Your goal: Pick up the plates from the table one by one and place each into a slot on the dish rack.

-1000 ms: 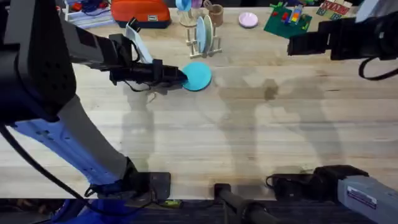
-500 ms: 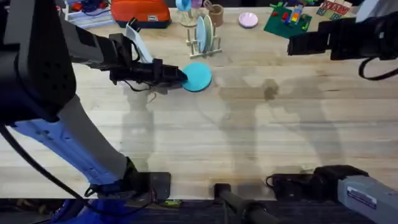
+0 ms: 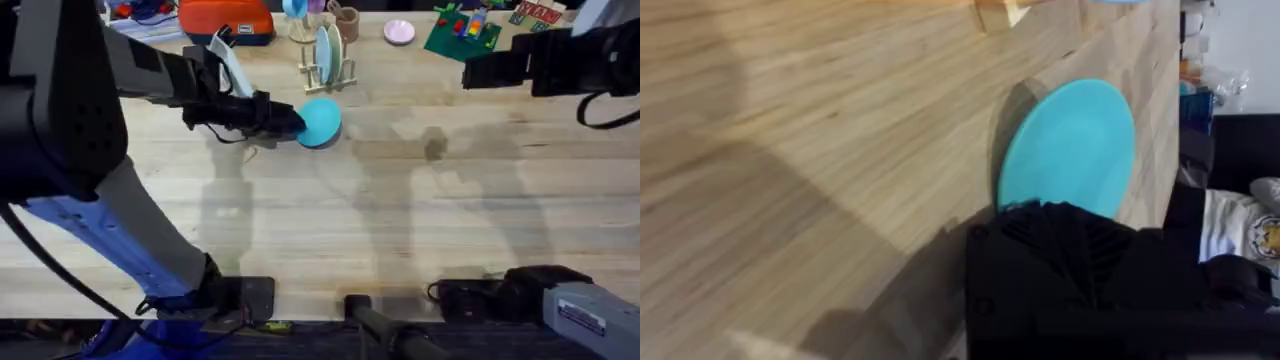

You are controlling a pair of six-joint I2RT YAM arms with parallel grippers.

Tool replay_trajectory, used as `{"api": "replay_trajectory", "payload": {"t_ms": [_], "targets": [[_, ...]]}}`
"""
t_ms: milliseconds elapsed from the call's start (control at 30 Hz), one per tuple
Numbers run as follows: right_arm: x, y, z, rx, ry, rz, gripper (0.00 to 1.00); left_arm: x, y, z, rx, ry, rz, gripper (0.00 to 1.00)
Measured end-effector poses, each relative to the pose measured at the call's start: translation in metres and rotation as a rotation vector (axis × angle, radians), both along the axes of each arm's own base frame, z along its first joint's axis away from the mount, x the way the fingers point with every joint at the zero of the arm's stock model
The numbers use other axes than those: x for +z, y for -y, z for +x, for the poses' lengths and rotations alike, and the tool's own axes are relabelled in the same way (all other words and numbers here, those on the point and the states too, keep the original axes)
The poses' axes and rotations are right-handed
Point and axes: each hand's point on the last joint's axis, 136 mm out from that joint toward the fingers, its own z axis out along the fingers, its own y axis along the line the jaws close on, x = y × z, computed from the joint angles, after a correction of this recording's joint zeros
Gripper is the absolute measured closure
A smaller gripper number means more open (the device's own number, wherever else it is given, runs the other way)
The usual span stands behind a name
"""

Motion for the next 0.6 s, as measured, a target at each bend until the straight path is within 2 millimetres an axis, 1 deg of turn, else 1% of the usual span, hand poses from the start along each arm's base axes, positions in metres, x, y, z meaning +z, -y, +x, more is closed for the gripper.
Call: {"api": "replay_trajectory", "payload": {"t_ms": [400,500,600], "targets": [[0.001,-0.001,0.001,-0.01,0.001,0.016,0.008,0.0,0.001,0.0,-0.002,-0.002,0.005,0.96],[0.001,-0.008,0.0,0.01,-0.004,0.055,0.008,0.0,0.001,0.0,-0.002,-0.002,0.005,0.96],[-0.003,-0.019,0.001,0.043,-0.027,0.106,0.007,0.0,0.001,0.0,-0.002,-0.002,0.006,0.961]]}}
